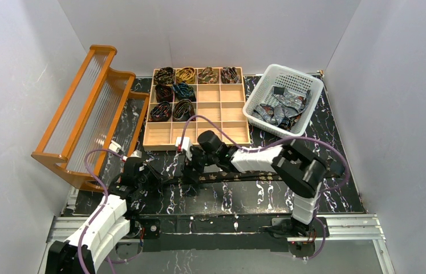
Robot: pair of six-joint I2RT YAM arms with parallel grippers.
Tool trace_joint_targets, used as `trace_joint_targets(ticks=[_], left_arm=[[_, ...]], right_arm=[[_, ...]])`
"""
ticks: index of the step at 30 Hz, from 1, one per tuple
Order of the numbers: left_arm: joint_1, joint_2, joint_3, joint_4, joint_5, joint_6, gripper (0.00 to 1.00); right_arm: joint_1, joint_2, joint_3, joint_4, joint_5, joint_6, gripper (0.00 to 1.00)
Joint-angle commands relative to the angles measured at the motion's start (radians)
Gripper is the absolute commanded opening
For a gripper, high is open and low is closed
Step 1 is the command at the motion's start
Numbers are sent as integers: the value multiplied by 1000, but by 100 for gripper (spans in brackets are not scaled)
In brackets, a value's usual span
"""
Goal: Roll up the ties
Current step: Roll the tie at the center of the board.
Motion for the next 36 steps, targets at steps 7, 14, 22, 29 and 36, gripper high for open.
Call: trace_joint_targets(ticks=[7,14,22,29,36], left_arm=[[2,5,70,-88,-51,62,0],[2,18,90,-94,-59,78,0],[2,21,89,-93,-61,81,0],[2,24,87,-93,-65,81,0],[2,21,87,-89,-63,84,0]], right_arm=[[-121,-204,-7,-86,94,715,99],[-84,-44,-13,9,3,1123,10],[8,98,156,-123,71,1128,1],[16,145,195,-178,87,1120,1],[16,214,260,-329,115,1098,1]])
